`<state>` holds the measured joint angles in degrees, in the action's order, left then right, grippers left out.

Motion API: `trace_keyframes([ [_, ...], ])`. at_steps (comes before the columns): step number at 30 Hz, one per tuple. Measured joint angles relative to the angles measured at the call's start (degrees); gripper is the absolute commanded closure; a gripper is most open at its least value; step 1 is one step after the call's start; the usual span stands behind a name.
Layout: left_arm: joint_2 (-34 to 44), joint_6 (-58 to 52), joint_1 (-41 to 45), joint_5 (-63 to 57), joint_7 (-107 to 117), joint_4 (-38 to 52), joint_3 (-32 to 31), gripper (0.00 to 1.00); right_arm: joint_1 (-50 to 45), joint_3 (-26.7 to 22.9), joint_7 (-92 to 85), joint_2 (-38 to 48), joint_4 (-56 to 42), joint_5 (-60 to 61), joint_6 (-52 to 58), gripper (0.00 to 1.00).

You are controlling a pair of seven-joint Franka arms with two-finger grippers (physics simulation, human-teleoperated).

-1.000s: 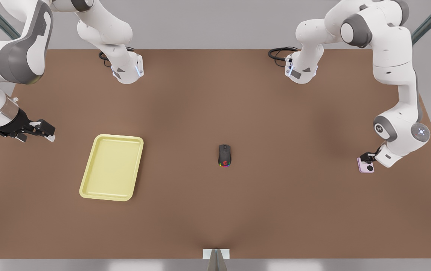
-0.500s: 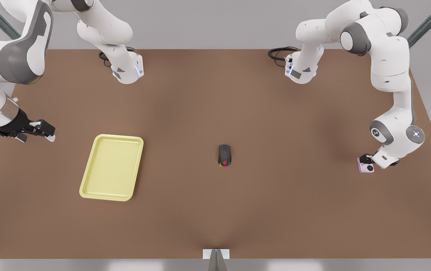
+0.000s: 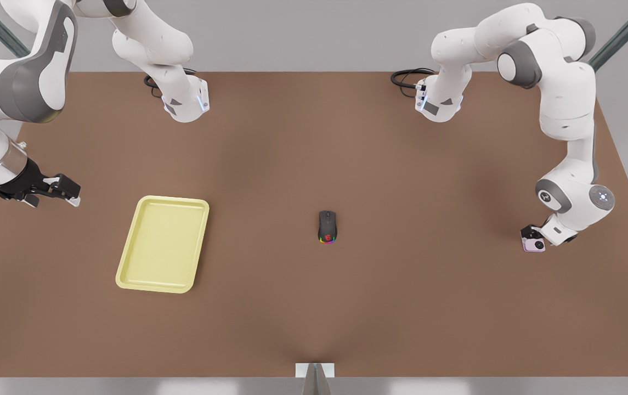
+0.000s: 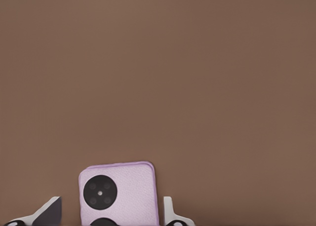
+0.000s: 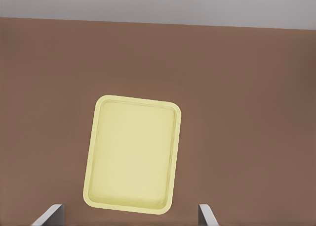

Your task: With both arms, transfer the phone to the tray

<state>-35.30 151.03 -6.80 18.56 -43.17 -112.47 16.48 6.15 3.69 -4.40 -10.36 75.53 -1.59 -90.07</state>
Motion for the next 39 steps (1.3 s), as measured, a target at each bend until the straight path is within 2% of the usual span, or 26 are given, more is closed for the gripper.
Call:
trace_keyframes([
  [9, -0.94, 0.55, -0.15, 1.62, -1.15, 0.39, -0.14, 0.00, 0.00, 0.00, -0.02, 0.01, -0.03, -0.02, -0.01, 0.00],
  [20, -1.99, 1.14, -0.14, 1.90, -1.91, 1.09, -0.66, 0.21, 0.00, 0.00, -0.04, -0.03, 0.00, -0.02, 0.00, 0.00],
  [35, -1.78, -0.28, 0.61, 1.68, -1.83, 3.28, -1.36, 0.24, 0.00, 0.00, -0.05, -0.02, 0.00, -0.03, 0.00, 0.00],
  [39, -0.68, -2.81, 5.98, 1.44, -1.08, 5.25, -1.21, 0.24, 0.00, 0.00, -0.05, -0.02, 0.00, -0.03, -0.02, 0.00],
])
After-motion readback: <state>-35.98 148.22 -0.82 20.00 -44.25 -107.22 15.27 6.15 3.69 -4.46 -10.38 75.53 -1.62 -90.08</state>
